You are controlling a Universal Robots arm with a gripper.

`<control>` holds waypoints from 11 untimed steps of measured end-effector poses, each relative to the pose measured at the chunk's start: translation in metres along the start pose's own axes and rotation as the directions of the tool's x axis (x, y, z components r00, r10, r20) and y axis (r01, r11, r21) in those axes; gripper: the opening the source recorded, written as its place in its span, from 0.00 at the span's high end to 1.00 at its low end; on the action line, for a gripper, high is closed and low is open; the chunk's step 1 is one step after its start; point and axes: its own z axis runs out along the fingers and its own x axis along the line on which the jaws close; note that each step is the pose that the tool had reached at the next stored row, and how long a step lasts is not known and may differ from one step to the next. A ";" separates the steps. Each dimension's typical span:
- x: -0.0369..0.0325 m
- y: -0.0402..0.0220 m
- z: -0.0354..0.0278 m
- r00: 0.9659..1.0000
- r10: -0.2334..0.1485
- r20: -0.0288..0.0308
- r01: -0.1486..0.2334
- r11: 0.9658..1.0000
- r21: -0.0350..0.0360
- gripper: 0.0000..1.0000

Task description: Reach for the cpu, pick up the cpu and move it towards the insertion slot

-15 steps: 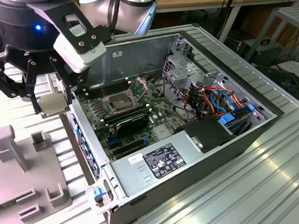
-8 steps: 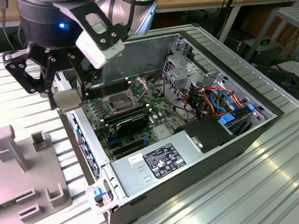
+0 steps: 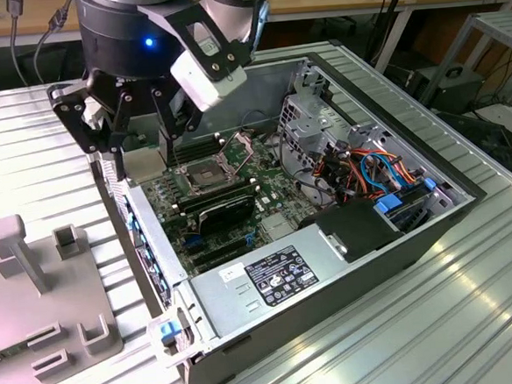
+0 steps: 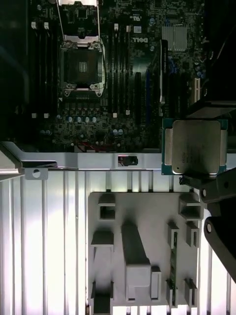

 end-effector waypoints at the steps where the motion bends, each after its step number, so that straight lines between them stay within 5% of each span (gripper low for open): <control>1: -0.0011 0.0000 0.0004 1.000 0.000 0.000 0.000 1.000 0.000 0.46; 11: -0.0129 0.0001 0.0024 1.000 0.000 0.000 0.000 1.000 0.000 0.46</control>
